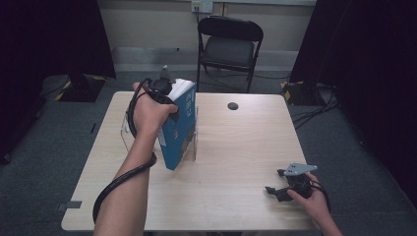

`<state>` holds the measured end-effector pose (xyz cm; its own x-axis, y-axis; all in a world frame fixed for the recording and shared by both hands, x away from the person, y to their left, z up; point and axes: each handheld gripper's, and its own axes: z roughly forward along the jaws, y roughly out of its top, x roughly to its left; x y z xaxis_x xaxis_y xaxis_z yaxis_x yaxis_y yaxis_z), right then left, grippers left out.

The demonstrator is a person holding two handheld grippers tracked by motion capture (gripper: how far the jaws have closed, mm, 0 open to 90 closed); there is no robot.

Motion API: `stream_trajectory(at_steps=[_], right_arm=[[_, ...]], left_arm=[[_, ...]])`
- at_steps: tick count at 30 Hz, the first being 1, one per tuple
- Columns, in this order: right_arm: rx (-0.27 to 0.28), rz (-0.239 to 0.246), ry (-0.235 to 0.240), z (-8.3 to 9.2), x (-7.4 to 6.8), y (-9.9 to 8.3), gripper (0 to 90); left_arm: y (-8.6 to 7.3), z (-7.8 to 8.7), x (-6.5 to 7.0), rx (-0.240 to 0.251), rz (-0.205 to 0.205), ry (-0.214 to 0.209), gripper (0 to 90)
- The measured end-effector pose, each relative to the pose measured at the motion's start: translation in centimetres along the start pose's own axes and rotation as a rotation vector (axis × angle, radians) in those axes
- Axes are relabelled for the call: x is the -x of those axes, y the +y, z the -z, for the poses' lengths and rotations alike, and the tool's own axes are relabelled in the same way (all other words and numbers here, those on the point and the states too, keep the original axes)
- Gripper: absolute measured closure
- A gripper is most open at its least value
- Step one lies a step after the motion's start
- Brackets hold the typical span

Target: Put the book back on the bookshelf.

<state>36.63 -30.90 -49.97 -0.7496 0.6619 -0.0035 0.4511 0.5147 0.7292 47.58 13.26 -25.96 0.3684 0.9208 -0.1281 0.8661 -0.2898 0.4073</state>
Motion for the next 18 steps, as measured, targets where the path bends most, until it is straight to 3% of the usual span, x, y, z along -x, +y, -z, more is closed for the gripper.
stream_trajectory(at_steps=[18], right_arm=[[0.001, 0.002, 0.002, -0.01, 0.02, 0.01, 11.8]], left_arm=[[0.4, -1.02, 0.19, 0.023, 0.059, 0.018, 61.8]])
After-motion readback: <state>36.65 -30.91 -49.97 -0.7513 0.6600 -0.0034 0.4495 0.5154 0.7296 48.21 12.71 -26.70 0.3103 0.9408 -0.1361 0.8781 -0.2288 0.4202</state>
